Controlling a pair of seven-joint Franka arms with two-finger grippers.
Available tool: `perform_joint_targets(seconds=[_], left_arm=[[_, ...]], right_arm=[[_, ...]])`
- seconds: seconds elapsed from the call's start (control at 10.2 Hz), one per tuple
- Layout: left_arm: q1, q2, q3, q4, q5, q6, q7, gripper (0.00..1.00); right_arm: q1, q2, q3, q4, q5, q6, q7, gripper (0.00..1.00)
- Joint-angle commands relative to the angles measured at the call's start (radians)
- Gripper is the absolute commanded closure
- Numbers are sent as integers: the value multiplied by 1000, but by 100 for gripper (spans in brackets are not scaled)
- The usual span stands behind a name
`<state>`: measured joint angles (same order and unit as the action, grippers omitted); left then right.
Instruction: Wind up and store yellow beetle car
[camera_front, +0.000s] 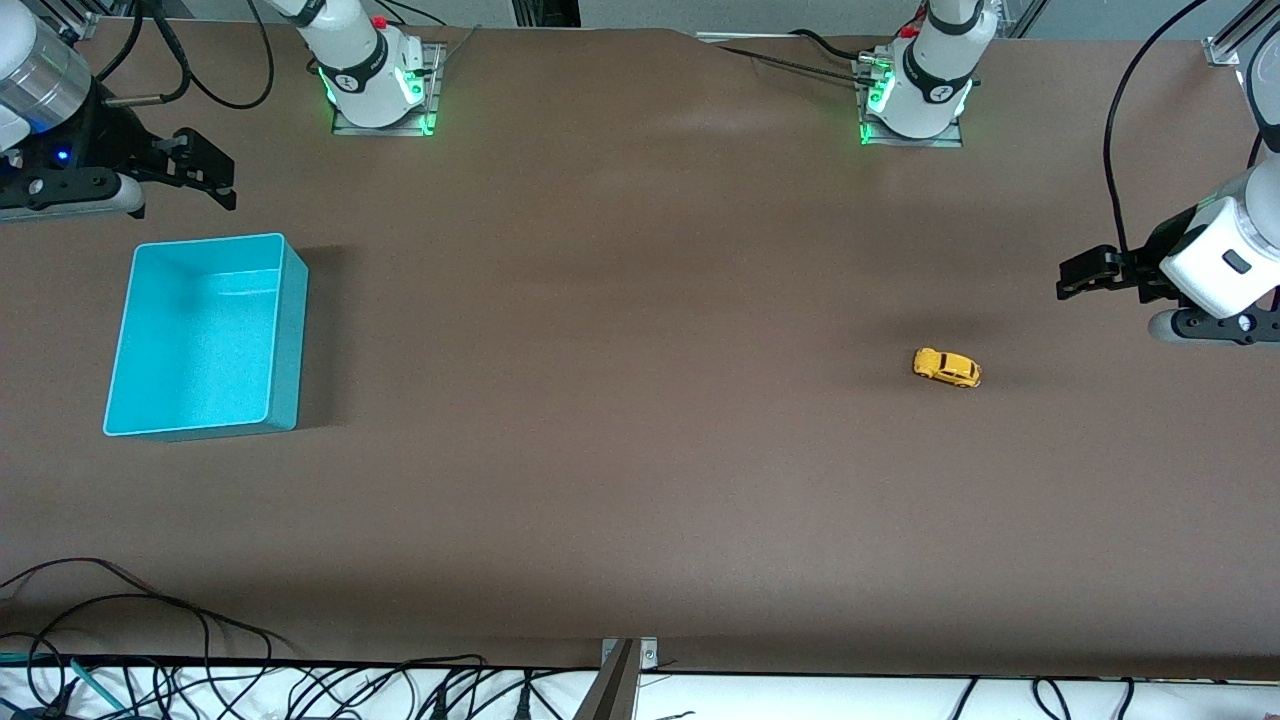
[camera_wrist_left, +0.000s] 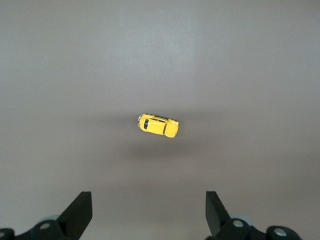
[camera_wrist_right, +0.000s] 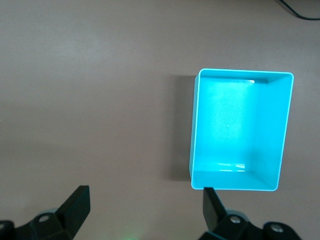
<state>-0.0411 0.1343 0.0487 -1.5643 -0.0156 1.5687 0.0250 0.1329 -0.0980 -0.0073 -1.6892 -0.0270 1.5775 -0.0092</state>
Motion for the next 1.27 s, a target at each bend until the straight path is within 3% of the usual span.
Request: perform_joint_targets(seconds=[0.0,1.17], left_arm=[[-3,1,5,18,-18,-7,1,0],[-5,4,2,15,-15,-16,-8,0]], right_arm=[[4,6,-19,32,-2,-75,-3,0],[4,9,-37,36,1,-85,-31,0]])
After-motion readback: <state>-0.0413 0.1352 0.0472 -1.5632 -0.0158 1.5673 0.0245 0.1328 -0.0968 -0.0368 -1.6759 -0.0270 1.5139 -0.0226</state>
